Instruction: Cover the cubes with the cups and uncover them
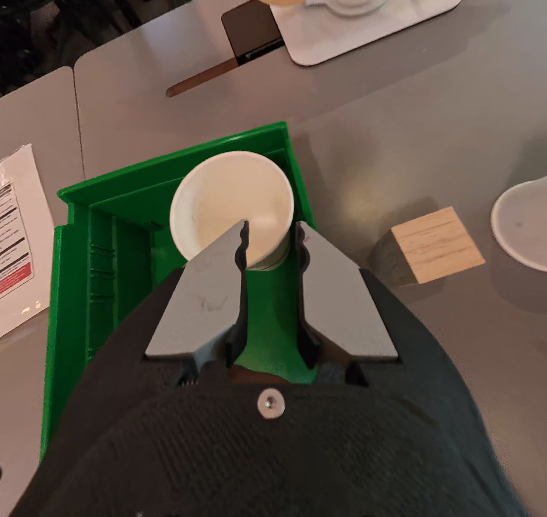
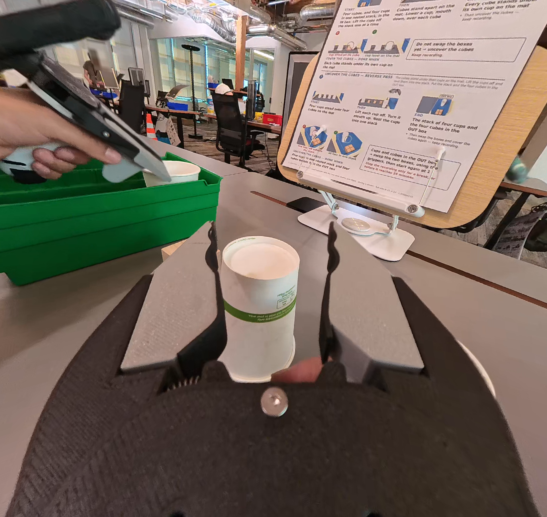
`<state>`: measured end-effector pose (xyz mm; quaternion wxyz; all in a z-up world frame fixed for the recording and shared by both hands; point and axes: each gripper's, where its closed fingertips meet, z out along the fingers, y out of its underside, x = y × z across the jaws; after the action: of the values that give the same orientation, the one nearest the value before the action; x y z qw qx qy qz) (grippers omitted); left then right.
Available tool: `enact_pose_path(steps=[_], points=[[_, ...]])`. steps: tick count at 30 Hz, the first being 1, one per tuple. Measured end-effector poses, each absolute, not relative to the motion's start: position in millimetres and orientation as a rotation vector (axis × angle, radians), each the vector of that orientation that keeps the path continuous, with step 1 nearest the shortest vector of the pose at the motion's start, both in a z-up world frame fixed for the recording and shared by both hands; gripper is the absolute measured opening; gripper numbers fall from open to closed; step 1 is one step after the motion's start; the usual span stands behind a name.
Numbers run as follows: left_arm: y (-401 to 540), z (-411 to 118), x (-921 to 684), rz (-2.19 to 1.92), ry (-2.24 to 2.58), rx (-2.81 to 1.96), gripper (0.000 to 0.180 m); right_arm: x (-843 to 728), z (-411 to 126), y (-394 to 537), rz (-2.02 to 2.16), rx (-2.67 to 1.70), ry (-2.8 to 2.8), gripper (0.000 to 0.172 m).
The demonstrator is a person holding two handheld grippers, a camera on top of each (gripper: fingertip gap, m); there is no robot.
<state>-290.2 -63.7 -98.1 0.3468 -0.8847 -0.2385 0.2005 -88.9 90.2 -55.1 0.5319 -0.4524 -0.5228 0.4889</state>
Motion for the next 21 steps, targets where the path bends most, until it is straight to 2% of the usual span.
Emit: enact_pose_path(steps=[2, 5, 7, 11, 14, 16, 18, 21], points=[[-70, -109, -296, 0.592, -0.623, -2.349, 0.026, -88, -55, 90, 1.17, -1.079, -1.245, 0.072], [-69, -119, -298, 0.614, -0.602, -2.373, 0.002, -88, -56, 91, 1.173, -1.084, -1.248, 0.072], [-68, -104, -302, 0.687, -0.598, -2.3, 0.001, -89, -58, 90, 1.179, -1.088, -1.262, 0.072], [-53, -19, -277, 0.765, -0.492, -1.931, 0.0, -91, -62, 79, 1.223, -1.087, -1.317, 0.071], [-32, 60, -186, 0.49, -0.255, -1.5, 0.0, -88, -67, 47, 1.369, -1.027, -1.455, 0.069], [-34, 88, -116, 0.24, -0.123, -1.248, 0.0, -77, -70, 10, 1.601, -0.99, -1.6, 0.069], [-37, 84, -71, 0.064, -0.087, -1.115, 0.0, -62, -62, -16, 1.859, -0.954, -1.673, 0.078], [-25, 42, -32, -0.177, -0.113, -1.111, 0.0, -44, -35, -21, 2.167, -0.901, -1.601, 0.087]])
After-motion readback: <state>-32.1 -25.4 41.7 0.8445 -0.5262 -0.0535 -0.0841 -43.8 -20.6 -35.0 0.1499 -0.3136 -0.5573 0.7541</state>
